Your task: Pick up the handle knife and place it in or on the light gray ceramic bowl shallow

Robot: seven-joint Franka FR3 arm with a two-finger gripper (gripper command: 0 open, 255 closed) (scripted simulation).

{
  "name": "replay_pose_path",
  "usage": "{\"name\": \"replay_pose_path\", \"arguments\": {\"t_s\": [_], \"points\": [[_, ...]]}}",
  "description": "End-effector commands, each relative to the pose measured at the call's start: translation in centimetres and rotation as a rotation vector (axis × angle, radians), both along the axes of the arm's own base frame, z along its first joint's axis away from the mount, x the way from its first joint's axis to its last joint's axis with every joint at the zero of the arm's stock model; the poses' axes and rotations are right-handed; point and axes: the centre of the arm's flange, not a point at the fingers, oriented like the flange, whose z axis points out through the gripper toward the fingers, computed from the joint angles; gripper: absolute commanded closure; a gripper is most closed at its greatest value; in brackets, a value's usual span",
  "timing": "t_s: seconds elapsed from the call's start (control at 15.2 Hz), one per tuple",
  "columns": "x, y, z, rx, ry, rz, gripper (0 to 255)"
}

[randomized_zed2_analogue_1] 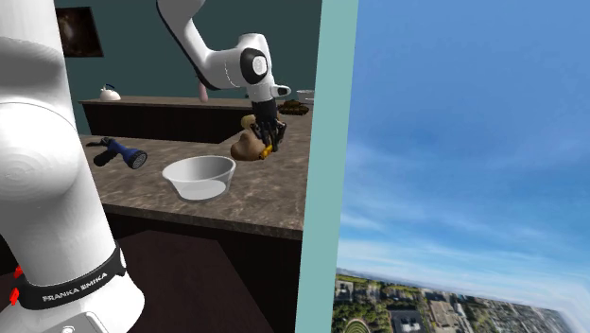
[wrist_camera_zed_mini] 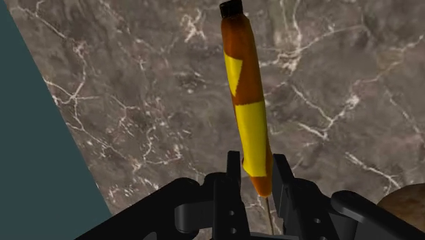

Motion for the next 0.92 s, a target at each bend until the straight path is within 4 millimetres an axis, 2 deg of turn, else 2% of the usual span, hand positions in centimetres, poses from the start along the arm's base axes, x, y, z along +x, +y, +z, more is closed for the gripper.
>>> {"name": "replay_pose_path", "arguments": {"t_s": [0.0, 0.73, 0.79, 0.86], "points": [[0.0, 0.0, 1.0, 0.000, 0.001, 0.000, 255], [0.0, 0.0, 6.8, 0.000, 0.001, 0.000, 255], [0.0, 0.0, 6.8, 0.000, 0.001, 0.000, 255], [-1.4, 0.1, 6.9, 0.000, 0.001, 0.000, 255]]}}
